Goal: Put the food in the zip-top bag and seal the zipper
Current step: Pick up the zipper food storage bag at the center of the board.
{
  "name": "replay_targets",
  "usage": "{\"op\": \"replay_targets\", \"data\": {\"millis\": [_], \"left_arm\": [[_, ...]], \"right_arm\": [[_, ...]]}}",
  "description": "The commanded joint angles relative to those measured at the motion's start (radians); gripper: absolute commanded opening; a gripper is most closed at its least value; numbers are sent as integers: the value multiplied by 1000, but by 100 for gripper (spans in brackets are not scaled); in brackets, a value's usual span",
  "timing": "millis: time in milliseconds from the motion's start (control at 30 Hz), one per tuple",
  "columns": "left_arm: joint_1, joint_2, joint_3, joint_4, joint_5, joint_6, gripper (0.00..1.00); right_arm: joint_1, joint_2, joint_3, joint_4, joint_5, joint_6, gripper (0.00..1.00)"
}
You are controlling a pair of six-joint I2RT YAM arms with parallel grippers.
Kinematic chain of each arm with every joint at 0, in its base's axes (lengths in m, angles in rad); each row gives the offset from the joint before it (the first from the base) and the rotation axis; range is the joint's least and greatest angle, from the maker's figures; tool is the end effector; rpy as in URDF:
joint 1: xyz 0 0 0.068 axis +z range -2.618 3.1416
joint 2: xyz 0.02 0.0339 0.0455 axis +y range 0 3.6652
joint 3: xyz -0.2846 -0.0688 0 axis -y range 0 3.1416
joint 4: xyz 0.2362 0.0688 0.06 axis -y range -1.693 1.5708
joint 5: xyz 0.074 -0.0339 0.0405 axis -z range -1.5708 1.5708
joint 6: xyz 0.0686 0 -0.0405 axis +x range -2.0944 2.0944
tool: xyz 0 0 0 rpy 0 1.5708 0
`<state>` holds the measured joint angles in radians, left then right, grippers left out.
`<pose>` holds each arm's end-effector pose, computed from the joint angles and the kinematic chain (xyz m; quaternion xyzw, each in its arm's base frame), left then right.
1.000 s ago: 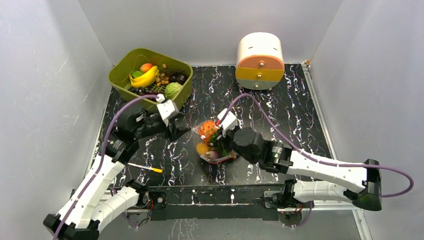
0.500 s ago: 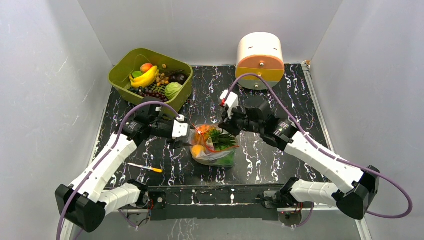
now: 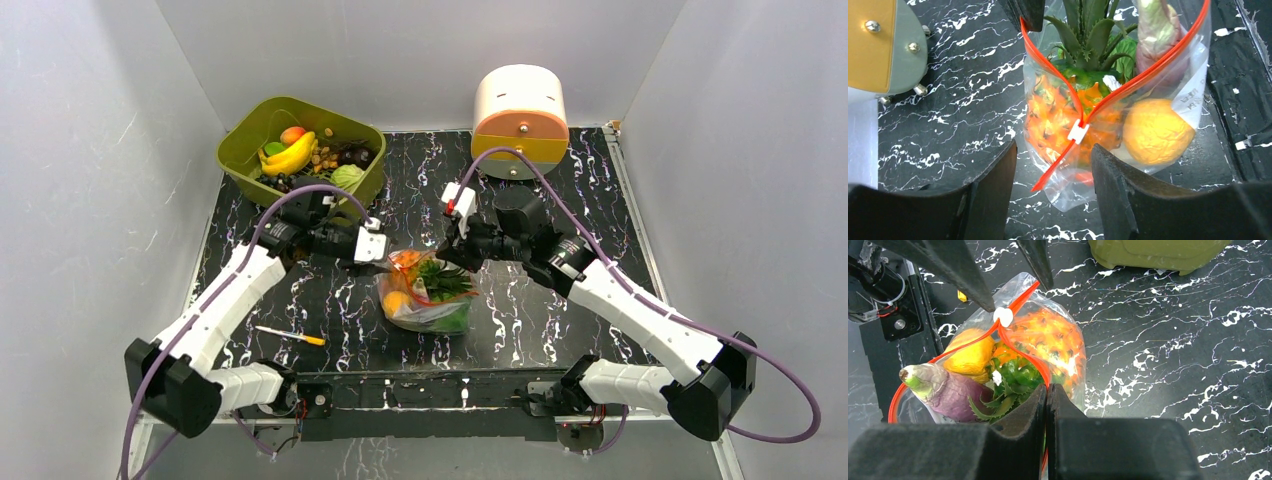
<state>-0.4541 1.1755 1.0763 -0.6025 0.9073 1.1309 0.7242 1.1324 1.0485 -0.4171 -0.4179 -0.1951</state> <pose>0.1921 -0.1539 0.3374 0.7101 0.4410 -0.2493 0.4889 0.1759 0.1928 0.3455 -0.4681 0.7073 0.3026 0.4347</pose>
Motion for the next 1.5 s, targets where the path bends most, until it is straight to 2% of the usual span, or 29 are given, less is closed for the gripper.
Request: {"op": "replay_targets", "data": {"millis": [0, 133, 233, 533, 733, 767, 867, 933, 967, 1033, 1167, 1267, 1467], "left_arm": [[-4, 73, 84, -109, 98, 118, 53], [-9, 94, 89, -122, 135, 132, 50], [-14, 115, 100, -142, 141, 150, 39], [-17, 110, 106, -152, 209, 153, 39], [-17, 123, 132, -172, 241, 154, 28], [-17, 125, 141, -182, 244, 155, 24], [-17, 132, 177, -199, 242, 120, 1], [-18, 132, 208, -187, 238, 57, 0], [-17, 128, 219, -154, 232, -15, 0], [-17, 95, 209, -27, 202, -206, 0], [-17, -8, 102, 259, 145, -506, 0], [-17, -62, 43, 373, 92, -634, 0], [-18, -66, 63, 336, 81, -670, 0]], "right_arm": [[-11, -3, 1, 69, -24, -27, 0], [-16, -2, 0, 77, -25, -25, 0], [-19, -2, -1, 79, -27, -26, 0], [-22, -10, -22, 108, -24, -1, 0], [-22, -17, -30, 116, -18, 10, 0], [-22, -18, -31, 118, -18, 14, 0], [-22, -22, -33, 130, -10, 33, 0], [-23, -24, -30, 139, 35, 63, 1], [-22, -27, -27, 145, 78, 93, 10], [-22, -42, -14, 144, 168, 158, 25], [-22, -128, 9, 106, 241, 273, 35], [-22, -198, 17, 75, 318, 434, 38], [-22, -236, 30, 29, 298, 664, 37]]}}
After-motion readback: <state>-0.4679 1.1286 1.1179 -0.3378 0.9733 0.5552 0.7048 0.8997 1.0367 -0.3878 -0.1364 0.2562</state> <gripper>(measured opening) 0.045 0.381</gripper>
